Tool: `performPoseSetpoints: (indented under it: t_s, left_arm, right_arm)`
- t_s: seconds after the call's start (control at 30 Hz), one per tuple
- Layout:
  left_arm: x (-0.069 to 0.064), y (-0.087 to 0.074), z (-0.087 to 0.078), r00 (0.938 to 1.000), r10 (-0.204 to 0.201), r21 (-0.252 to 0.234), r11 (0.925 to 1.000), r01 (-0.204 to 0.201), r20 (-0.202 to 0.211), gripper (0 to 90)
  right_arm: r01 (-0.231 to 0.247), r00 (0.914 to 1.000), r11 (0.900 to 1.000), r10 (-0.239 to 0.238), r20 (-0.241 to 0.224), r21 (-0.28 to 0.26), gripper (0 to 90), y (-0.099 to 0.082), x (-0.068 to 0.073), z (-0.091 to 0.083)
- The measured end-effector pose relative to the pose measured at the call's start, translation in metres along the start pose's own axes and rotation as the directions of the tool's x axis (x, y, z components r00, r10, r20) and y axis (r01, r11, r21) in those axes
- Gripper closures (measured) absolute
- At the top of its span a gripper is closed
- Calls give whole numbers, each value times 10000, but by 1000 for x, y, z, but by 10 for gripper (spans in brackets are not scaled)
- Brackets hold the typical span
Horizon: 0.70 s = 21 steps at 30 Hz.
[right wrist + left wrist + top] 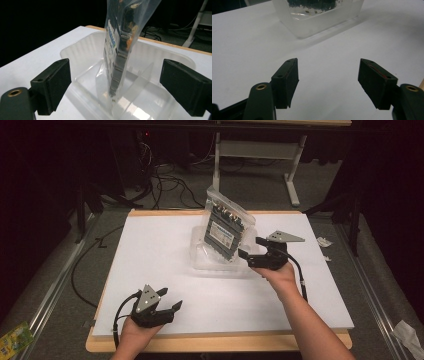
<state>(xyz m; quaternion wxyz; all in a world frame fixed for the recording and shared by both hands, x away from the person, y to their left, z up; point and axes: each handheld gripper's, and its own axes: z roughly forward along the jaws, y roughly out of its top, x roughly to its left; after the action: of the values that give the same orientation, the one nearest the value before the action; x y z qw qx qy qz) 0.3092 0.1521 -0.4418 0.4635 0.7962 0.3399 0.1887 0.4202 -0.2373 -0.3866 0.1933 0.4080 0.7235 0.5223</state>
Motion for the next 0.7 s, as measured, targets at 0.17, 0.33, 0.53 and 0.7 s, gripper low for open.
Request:
performPoseSetpoints:
  t_s: [0.17,0.33,0.53,0.7]
  left_arm:
    - [0,0,-1,10000,-7,-23,10000,7,-16,332]
    - [0,-1,-2,10000,-21,-33,10000,20,-35,332]
    - [-1,-1,-2,10000,-8,-47,10000,8,37,330]
    - [-5,-1,-1,9999,97,-23,10000,-97,125,330]
  right_arm:
    - [76,10000,9999,-75,39,-123,86,-10,1,-23]
    - [293,9994,9994,-289,213,-186,86,-25,5,-49]
    - [397,9988,9986,-387,298,-358,72,-48,12,-81]
    - [282,9987,9986,-263,430,-438,56,-74,17,-112]
